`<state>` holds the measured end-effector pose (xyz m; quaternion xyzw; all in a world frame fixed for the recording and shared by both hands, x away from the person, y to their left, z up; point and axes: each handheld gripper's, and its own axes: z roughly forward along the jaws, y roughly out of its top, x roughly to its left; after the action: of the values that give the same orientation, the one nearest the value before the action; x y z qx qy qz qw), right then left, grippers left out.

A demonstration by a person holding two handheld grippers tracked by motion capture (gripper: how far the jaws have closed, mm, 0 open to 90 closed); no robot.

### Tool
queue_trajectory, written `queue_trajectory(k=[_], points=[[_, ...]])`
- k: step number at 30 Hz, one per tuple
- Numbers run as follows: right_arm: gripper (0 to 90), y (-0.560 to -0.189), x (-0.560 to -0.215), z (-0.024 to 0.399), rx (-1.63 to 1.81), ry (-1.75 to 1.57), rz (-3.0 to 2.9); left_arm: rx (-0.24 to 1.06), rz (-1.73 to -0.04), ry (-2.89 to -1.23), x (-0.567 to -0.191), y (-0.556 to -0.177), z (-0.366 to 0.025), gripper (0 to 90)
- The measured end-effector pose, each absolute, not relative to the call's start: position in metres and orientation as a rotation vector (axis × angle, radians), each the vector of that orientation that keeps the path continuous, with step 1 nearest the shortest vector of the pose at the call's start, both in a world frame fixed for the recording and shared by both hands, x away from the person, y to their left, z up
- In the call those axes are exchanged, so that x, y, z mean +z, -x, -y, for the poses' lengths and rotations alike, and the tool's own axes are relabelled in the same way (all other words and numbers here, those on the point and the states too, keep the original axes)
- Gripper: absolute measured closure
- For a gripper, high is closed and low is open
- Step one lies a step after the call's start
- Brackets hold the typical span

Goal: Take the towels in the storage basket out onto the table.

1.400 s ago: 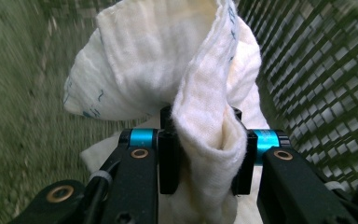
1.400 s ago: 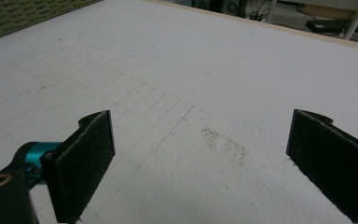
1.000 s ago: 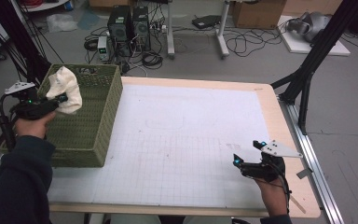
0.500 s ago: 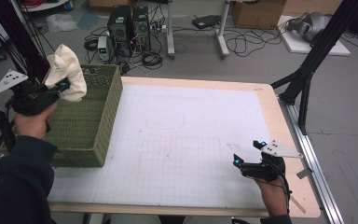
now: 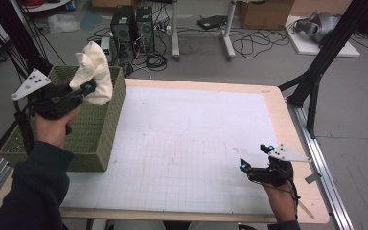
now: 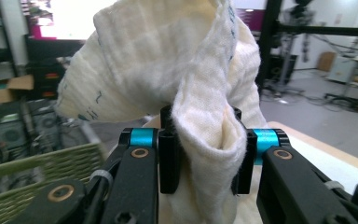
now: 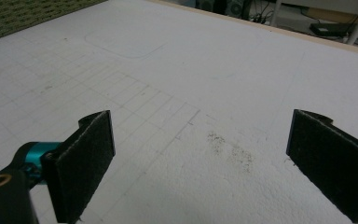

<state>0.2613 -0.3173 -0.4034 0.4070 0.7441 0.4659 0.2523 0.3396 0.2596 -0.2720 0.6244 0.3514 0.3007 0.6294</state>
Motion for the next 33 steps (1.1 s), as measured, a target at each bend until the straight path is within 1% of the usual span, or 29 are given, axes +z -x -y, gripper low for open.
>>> queue_trajectory(k=[11, 16, 24, 33], points=[[6.9, -0.261, -0.403, 0.317, 1.269, -1.109, -2.023, 0.600, -0.668, -1.473, -0.271, -0.331, -0.208, 70.4], [6.9, -0.262, -0.403, 0.317, 1.265, -1.109, -2.027, 0.564, -0.624, -1.512, -0.277, -0.331, -0.182, 70.3], [7.0, -0.262, -0.403, 0.316, 1.271, -1.105, -2.037, 0.483, -0.582, -1.576, -0.299, -0.337, -0.137, 70.1], [6.9, -0.262, -0.404, 0.316, 1.268, -1.108, -2.040, 0.384, -0.548, -1.666, -0.340, -0.341, -0.085, 69.9]])
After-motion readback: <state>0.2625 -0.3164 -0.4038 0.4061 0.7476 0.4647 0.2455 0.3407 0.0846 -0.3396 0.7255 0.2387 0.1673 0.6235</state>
